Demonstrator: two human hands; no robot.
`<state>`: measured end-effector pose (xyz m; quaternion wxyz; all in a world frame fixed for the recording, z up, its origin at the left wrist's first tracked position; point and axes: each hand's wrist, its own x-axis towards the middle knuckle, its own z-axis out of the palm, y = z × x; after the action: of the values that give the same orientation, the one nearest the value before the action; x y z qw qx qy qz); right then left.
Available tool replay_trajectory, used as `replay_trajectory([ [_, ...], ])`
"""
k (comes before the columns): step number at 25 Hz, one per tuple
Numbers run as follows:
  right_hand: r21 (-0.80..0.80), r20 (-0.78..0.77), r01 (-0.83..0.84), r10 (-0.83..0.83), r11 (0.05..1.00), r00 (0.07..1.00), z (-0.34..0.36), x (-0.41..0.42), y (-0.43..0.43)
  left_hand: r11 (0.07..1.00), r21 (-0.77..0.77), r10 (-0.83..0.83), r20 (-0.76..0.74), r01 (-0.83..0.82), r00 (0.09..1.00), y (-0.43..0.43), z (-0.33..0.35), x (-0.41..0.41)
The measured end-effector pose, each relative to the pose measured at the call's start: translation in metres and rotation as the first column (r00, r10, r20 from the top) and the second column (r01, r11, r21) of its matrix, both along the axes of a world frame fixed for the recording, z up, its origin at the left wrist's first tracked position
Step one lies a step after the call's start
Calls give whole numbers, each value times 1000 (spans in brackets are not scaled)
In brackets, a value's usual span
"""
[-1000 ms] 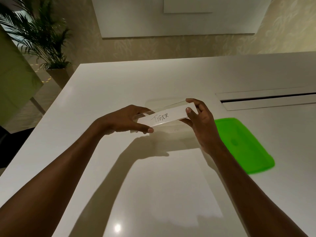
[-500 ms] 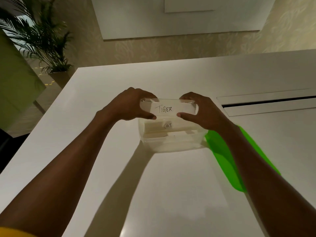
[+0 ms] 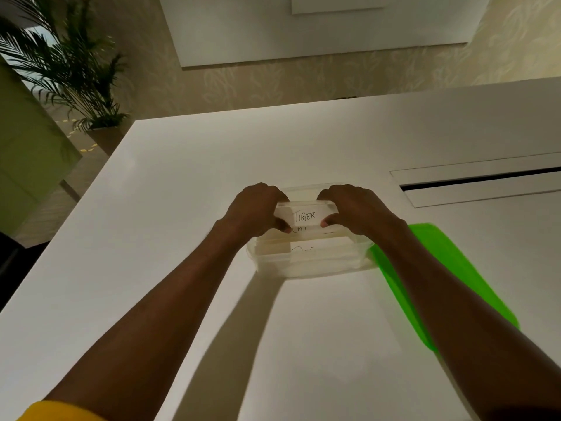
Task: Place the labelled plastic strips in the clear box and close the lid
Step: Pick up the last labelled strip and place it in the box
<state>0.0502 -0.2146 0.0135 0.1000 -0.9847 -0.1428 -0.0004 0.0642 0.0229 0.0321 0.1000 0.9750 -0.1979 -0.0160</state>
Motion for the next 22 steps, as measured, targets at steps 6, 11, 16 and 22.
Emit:
replay_trajectory([
  [6, -61, 54, 1, 3, 998, 999, -12, 1, 2, 999, 48, 25, -87, -20, 996, -4, -22, 2],
  [11, -43, 81, -5, 8, 999, 997, -16, -1, -1, 988, 150, -24, -80, 36, 996, -4, -22, 1],
  [16, 32, 29, -34, 33, 999, 999, -5, -3, -1, 991, 121, -48, -81, 57, 996, -7, -13, -7],
  [22, -99, -163, -134, 116, 986, 980, 10, -12, 6, 988, 122, -59, -268, 94, 962, -5, 1, -14],
])
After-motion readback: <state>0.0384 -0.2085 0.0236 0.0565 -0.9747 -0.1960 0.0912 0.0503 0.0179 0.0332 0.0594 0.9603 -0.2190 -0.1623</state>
